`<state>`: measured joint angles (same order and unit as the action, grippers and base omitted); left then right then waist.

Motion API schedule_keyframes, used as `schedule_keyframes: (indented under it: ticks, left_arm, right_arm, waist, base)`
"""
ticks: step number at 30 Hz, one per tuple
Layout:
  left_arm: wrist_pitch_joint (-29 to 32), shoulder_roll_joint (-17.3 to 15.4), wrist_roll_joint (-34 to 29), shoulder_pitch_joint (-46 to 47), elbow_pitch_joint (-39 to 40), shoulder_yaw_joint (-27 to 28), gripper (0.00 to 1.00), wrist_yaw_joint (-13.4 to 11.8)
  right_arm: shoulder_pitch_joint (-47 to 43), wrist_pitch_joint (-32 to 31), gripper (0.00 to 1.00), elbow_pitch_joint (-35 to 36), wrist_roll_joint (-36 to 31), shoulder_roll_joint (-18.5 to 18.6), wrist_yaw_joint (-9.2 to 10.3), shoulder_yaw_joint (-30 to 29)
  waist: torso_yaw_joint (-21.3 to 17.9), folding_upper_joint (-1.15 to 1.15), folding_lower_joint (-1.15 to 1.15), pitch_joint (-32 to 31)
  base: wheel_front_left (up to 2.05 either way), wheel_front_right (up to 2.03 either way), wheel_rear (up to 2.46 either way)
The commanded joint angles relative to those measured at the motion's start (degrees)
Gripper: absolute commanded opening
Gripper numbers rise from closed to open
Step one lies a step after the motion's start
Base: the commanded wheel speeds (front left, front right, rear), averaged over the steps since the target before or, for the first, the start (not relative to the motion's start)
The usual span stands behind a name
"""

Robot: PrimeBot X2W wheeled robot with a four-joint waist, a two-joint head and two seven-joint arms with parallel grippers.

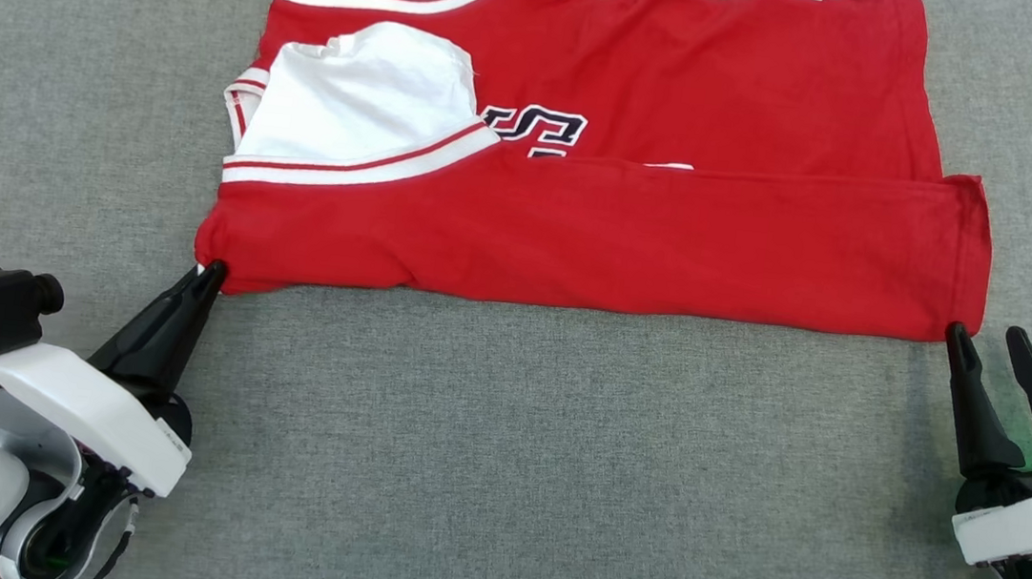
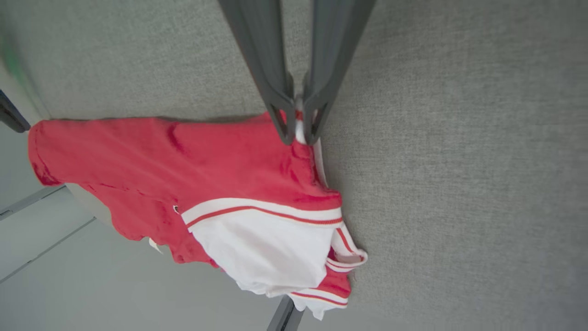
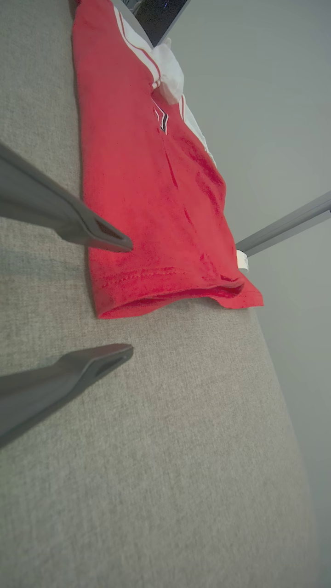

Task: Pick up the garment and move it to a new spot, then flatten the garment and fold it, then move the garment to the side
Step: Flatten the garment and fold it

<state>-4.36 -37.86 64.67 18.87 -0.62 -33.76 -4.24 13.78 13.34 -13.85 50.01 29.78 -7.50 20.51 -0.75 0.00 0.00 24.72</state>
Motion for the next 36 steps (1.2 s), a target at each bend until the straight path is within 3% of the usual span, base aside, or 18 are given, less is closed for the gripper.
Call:
schedule_keyframes:
  ticks: [1,5,6,7,9,19,22,25,30,36]
  left_arm:
    - [-0.29,-0.60,0.27,-0.81,0.11,0.26,0.00,0.17]
    - [-0.49,-0.88,-0.12,-1.09,0.45,0.13,0.00,0.01]
    - [-0.56,-0.89,-0.20,-1.23,0.47,0.11,0.00,-0.07]
    - [-0.59,-0.89,-0.21,-1.36,0.52,0.09,0.00,-0.10]
    - [-0.83,-0.93,-0.35,-1.52,0.73,0.01,0.00,0.19]
    - [-2.32,-2.25,-1.96,-2.84,1.71,-1.01,0.00,2.48]
    - [-2.67,-3.02,-2.82,-3.89,3.62,-2.45,0.00,5.81]
    - [-1.71,-5.27,-3.54,-5.99,4.88,-4.13,0.00,7.28]
    - [-0.44,-7.82,-4.35,-9.68,7.33,-6.16,0.00,7.39]
    - [-1.36,-11.40,-5.74,-14.43,11.59,-6.79,0.00,5.44]
  right_arm:
    - [1.03,-0.24,1.00,-0.40,0.51,0.21,0.02,0.25]
    - [2.37,-0.63,0.98,-1.71,1.93,0.81,0.02,2.59]
    - [2.67,-0.94,0.77,-1.91,2.31,1.07,0.02,3.33]
    - [3.00,-1.15,0.48,-2.16,2.51,1.35,0.02,3.98]
    - [3.75,-1.14,0.00,-2.87,2.77,1.83,0.02,5.31]
    - [3.82,0.82,0.00,-2.89,5.57,5.57,0.02,8.14]
    - [2.25,1.12,0.00,-1.83,6.66,7.69,0.02,8.04]
    - [0.08,1.43,0.00,-0.41,7.63,9.74,0.02,7.78]
    - [-4.34,1.42,0.00,1.86,9.00,12.68,0.02,6.74]
    - [-13.93,0.47,0.00,5.84,10.71,16.86,0.03,2.74]
  waist:
    - [0.17,0.00,0.00,-0.42]
    - [0.61,0.00,0.00,-1.13]
    - [0.68,0.00,0.00,-1.26]
    - [0.73,0.00,0.00,-1.37]
    - [0.79,0.00,0.00,-1.50]
    - [1.18,0.00,0.00,-2.00]
    - [1.32,0.00,0.00,-2.32]
    - [1.38,0.00,0.00,-2.77]
    - [1.70,0.00,0.00,-3.48]
    - [2.42,0.00,0.00,-4.19]
  base:
    - [0.00,0.00,0.00]
    - [0.00,0.00,0.00]
    - [0.00,0.00,0.00]
    - [0.00,0.00,0.00]
    - [0.00,0.00,0.00]
    - [0.00,0.00,0.00]
    - [0.00,0.00,0.00]
    - [0.00,0.00,0.00]
    - [0.00,0.00,0.00]
    - [0.00,0.00,0.00]
